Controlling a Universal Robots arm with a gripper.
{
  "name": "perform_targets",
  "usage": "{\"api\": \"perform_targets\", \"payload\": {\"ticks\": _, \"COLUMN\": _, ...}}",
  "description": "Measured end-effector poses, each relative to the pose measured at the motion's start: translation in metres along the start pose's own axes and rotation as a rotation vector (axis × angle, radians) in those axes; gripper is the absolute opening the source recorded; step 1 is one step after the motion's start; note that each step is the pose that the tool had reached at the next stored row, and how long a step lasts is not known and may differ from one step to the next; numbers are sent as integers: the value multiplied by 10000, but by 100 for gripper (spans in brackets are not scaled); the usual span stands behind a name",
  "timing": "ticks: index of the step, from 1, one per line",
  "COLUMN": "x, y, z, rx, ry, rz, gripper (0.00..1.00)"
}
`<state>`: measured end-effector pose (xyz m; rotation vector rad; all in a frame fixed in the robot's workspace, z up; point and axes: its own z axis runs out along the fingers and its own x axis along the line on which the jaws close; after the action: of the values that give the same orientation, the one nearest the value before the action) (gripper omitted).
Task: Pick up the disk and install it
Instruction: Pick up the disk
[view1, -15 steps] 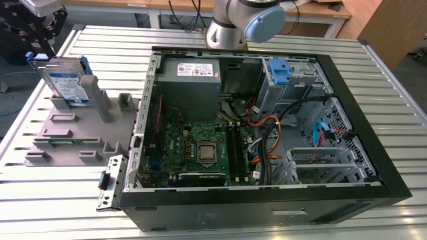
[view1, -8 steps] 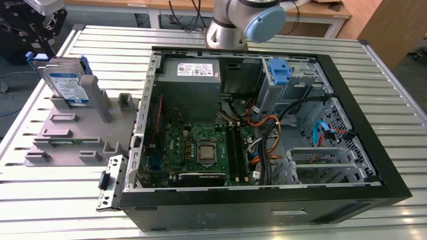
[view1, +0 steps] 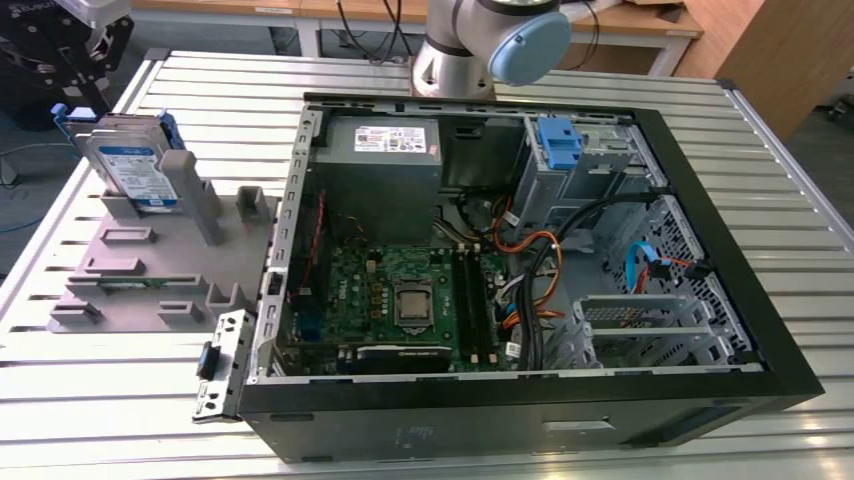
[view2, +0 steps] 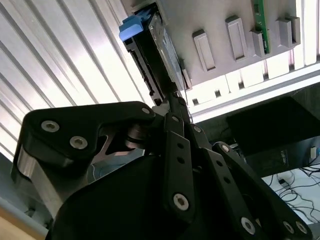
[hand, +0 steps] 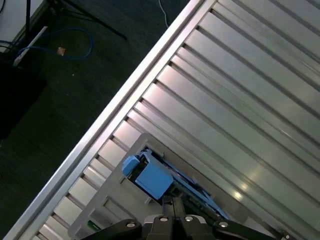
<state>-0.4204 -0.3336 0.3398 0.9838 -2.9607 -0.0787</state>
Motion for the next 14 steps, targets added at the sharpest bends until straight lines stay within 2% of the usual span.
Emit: {"api": "perform_targets", "payload": {"ticks": 14, "x": 0, "y": 0, "z": 0, "rx": 24, "ry": 73, "rz": -1073, "gripper": 11}}
